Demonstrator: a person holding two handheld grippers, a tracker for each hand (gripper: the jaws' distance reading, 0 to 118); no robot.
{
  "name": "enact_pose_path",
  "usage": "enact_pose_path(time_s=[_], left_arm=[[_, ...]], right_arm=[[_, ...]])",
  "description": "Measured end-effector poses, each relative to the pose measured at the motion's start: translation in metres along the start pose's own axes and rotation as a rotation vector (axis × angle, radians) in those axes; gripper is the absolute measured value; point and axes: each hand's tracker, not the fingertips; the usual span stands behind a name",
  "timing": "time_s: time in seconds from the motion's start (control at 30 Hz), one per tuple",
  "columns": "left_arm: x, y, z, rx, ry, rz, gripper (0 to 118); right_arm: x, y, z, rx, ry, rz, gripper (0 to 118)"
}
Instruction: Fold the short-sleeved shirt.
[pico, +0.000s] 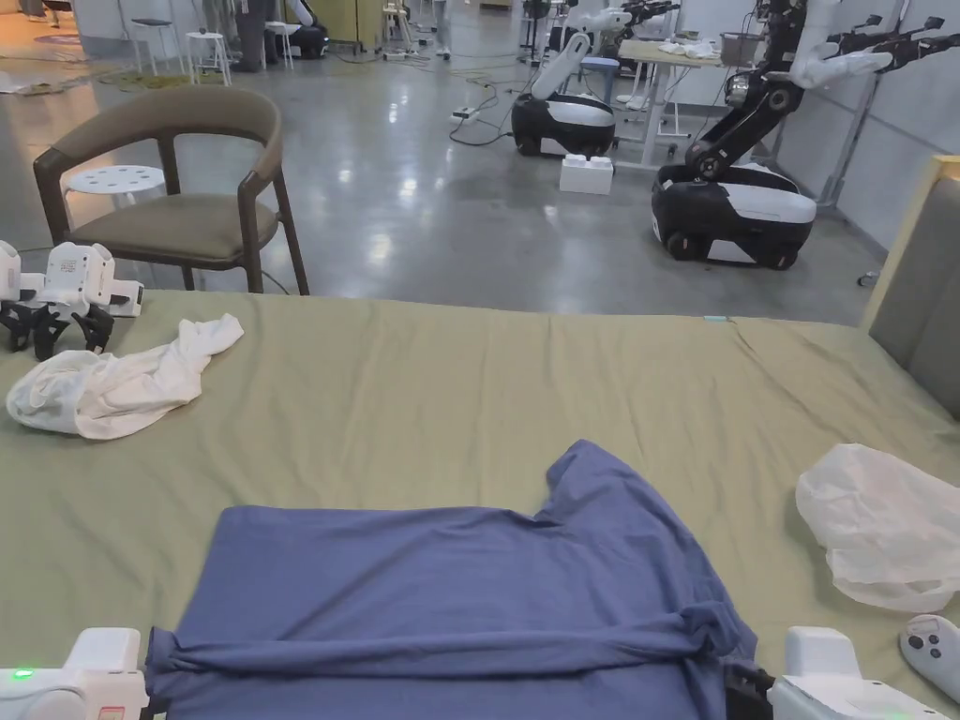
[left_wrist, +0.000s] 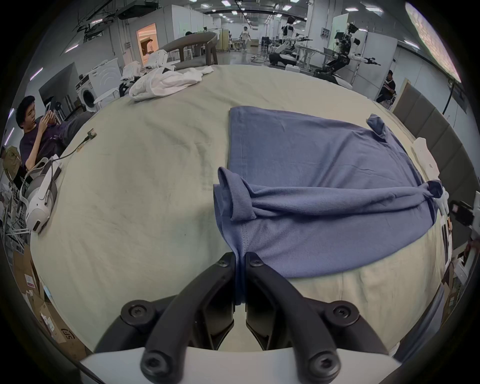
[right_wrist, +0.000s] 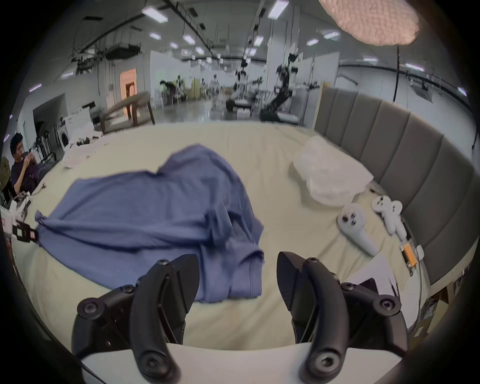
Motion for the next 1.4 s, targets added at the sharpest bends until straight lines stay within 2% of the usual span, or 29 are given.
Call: enact_pose_path(time_s=[0.1,0.2,0.3,0.33,0.37,0.4,0.43,0.5,0.53,0.57,0.67,0.77,1.0,1.17,1.4], left_arm=[[0.004,-0.003,0.005,0.013,0.005,-0.009,3],[0.006,-0.003,0.006,0.019,0.011,-0.006,3],[0.007,-0.004,0.005,0.022,0.015,-0.011,3],[0.007,-0.005,0.007,0.023,0.015,-0.006,3],[0.007,-0.005,0.008,0.025,0.014,0.000,3],[-0.002,-0.002,-0.002,0.026,0.011,0.007,3],[-0.003,-0.002,-0.002,0.032,0.011,0.011,3],[-0.003,-0.001,0.002,0.045,0.012,0.003,3],[-0.005,0.000,0.000,0.054,0.016,-0.002,3],[-0.005,0.001,0.001,0.061,0.017,-0.004,3],[-0.002,0.005,0.014,0.098,0.015,-0.007,3],[-0.004,0.011,0.028,0.123,0.012,-0.014,3],[-0.013,0.013,0.085,0.188,-0.004,0.022,2],[-0.027,-0.010,0.110,0.183,-0.048,0.085,2],[-0.025,-0.070,0.108,0.093,-0.025,0.054,2]], right_arm=[[0.001,-0.005,-0.028,-0.077,0.042,-0.002,73],[-0.007,-0.009,-0.053,-0.127,0.078,0.049,73],[-0.014,-0.017,-0.075,-0.174,0.080,0.077,68],[-0.015,-0.018,-0.072,-0.159,0.069,0.070,61],[-0.015,-0.017,-0.071,-0.159,0.066,0.060,47],[-0.014,-0.014,-0.069,-0.166,0.091,0.038,20],[-0.013,-0.013,-0.066,-0.151,0.139,0.020,9],[-0.014,-0.010,-0.060,-0.129,0.193,0.034,9],[-0.016,-0.009,-0.057,-0.132,0.130,0.102,9],[-0.017,-0.009,-0.055,-0.134,0.130,0.134,9],[-0.018,-0.003,-0.043,-0.125,0.121,0.119,8],[-0.017,0.012,-0.021,-0.097,0.107,0.069,8],[-0.010,0.039,0.036,-0.066,0.120,0.076,8],[-0.009,0.023,0.070,-0.094,0.126,0.123,8],[-0.020,-0.039,0.090,-0.174,0.113,0.179,8]])
